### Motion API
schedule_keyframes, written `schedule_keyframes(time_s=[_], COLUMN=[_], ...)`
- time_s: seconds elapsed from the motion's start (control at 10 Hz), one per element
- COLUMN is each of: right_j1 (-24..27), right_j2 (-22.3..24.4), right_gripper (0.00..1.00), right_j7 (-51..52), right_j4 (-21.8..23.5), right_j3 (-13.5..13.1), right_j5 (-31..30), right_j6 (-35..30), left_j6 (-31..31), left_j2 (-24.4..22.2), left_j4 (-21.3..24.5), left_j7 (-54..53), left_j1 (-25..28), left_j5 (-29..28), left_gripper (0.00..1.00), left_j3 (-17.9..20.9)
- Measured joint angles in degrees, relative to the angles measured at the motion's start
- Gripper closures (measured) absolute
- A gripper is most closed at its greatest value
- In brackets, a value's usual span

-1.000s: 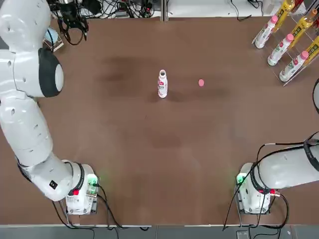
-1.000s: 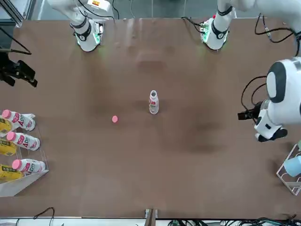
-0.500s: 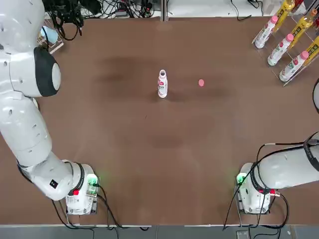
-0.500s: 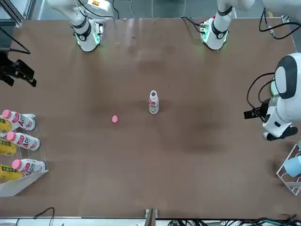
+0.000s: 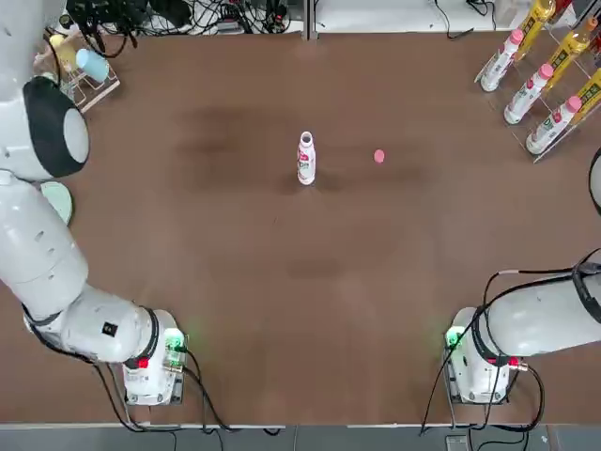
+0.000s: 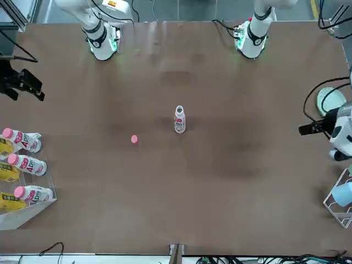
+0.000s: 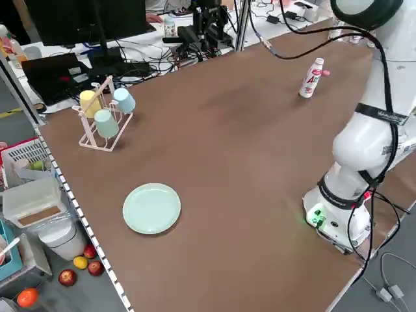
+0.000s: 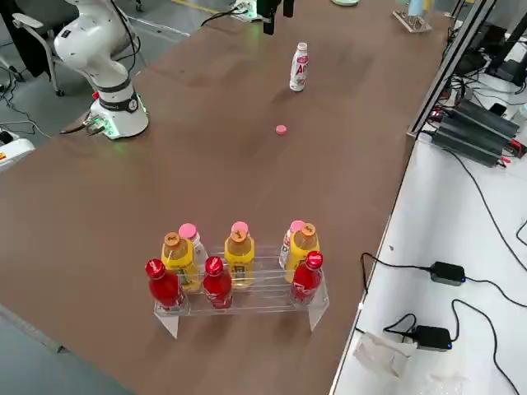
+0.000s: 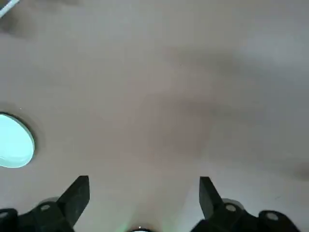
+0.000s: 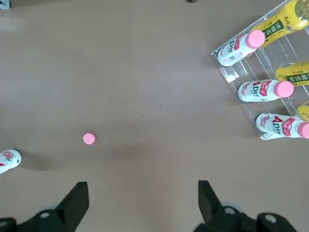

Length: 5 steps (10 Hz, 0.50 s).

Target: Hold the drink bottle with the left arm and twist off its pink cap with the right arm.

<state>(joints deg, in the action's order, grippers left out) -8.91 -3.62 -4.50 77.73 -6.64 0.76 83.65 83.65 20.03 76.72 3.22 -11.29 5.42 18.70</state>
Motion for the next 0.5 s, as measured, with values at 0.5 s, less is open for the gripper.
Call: schedule_keyframes(time_s=[0.5], right_j1=[-0.14], right_j2=[0.0], right_gripper=[0.0], right_j7=[0.0], right_j4=[-0.05], right_j3=[0.21], right_j5=[0.04], right_j6=[0.54], left_j6=[0.98], left_j2=[-7.42], left_j4=[-0.46], left_j7=[1.62], left_j1=[10.82], left_j5=[-5.14], left_gripper=[0.0], left_j3=[-16.2])
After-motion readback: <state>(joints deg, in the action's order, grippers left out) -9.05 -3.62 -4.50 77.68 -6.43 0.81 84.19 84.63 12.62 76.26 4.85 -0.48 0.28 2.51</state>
